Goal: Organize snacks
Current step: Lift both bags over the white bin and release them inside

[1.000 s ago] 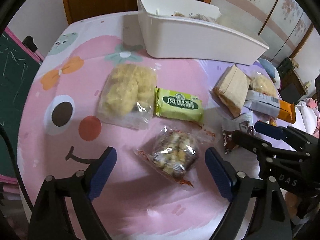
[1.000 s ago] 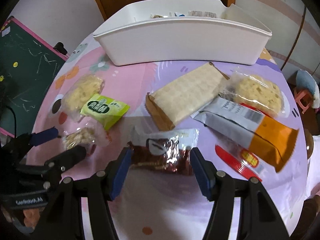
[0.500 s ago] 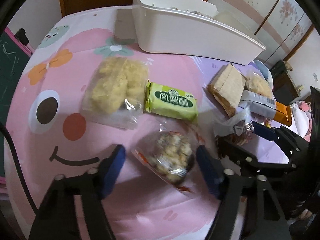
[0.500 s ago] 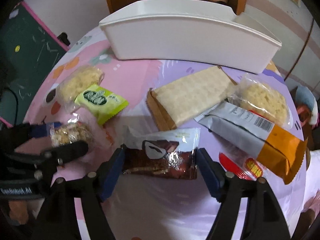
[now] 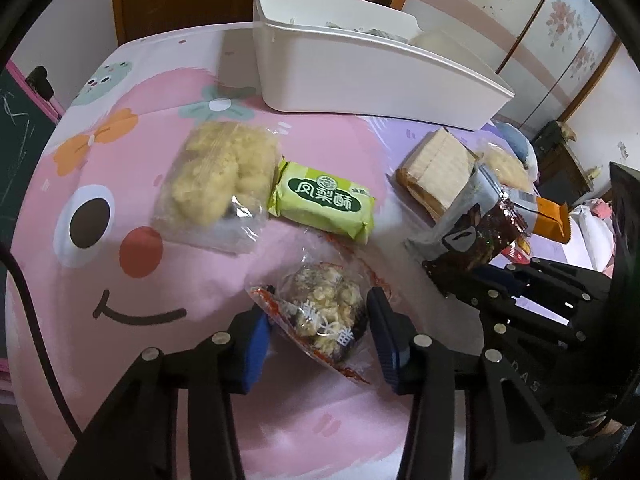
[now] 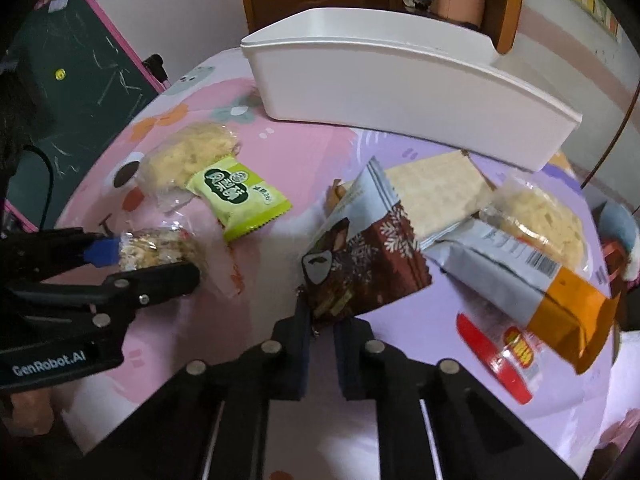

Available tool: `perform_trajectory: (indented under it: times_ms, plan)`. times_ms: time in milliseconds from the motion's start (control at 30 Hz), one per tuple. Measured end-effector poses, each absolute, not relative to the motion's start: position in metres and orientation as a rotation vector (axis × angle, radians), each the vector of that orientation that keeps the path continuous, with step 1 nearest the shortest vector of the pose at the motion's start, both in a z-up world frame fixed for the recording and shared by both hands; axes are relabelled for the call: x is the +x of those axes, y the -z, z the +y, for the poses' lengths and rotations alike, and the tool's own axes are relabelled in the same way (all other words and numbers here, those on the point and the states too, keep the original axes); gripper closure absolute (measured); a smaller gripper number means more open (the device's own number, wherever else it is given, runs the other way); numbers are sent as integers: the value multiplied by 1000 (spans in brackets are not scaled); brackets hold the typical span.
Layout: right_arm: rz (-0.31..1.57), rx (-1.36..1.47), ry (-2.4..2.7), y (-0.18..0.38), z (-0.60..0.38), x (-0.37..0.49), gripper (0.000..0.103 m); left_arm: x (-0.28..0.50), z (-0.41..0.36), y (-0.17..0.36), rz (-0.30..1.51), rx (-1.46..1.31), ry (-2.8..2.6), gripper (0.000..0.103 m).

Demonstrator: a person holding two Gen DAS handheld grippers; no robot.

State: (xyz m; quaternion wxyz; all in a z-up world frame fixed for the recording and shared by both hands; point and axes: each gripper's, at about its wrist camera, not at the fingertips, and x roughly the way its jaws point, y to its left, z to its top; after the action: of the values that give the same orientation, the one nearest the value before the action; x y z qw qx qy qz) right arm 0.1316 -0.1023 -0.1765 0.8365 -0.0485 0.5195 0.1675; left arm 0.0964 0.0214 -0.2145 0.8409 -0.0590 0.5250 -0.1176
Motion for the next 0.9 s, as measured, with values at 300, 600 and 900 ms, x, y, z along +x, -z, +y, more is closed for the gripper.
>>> perform_trajectory:
  times_ms: [300,600,900]
  plan:
    - [1003,28,-435,134,-114,116,94,72,16,173,1013,-116,275,59]
    - [864,114,-409,56,-144,118,94,72,22,89,855,-144,277,59]
    - [723,87,-302,-48,-181,163,94,123,23,-27,738,-111,190,59]
